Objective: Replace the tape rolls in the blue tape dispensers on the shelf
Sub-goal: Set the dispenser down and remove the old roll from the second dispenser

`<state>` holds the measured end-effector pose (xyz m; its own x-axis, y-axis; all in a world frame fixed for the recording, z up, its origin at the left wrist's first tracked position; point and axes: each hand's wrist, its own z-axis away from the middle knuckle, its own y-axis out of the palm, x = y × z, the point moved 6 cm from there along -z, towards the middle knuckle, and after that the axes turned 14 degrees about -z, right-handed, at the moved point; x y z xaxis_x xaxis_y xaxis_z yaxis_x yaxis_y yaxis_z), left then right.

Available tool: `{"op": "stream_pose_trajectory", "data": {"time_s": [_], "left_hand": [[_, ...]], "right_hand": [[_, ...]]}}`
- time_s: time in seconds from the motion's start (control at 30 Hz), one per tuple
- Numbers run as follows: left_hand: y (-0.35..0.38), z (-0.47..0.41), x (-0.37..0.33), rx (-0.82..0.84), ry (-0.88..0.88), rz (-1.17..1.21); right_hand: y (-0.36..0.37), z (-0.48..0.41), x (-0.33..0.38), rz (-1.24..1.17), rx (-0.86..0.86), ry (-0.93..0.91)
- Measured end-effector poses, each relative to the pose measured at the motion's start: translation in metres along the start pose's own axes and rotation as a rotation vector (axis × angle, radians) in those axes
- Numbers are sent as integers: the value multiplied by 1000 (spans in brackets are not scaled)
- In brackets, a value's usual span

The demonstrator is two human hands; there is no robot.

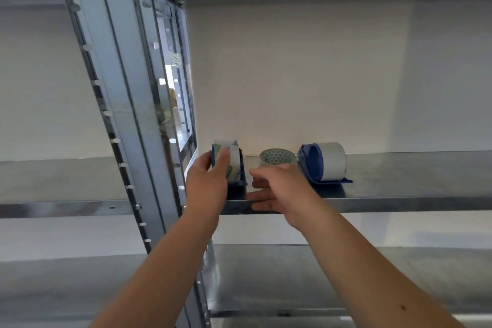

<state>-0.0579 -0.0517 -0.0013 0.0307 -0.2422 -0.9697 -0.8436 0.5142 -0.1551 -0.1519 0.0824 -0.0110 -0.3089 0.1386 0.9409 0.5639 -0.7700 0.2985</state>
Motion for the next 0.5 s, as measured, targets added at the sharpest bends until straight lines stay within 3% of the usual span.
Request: {"op": "stream_pose_trajectory", "data": {"time_s": [0.13,0.23,0.33,0.5], "left_hand": [[1,19,-11,-99,84,-122],[7,45,-34,-157,293,-277],[25,71,-55,-109,520,-313],[77,87,-55,116,395,-176]], "right_hand": [[-13,4,5,-43,-25,-39],[-25,13,12,-67,-62,-123],[-43,27,26,-95,-124,-270],[-74,53,57,-148,-165,-522]]}}
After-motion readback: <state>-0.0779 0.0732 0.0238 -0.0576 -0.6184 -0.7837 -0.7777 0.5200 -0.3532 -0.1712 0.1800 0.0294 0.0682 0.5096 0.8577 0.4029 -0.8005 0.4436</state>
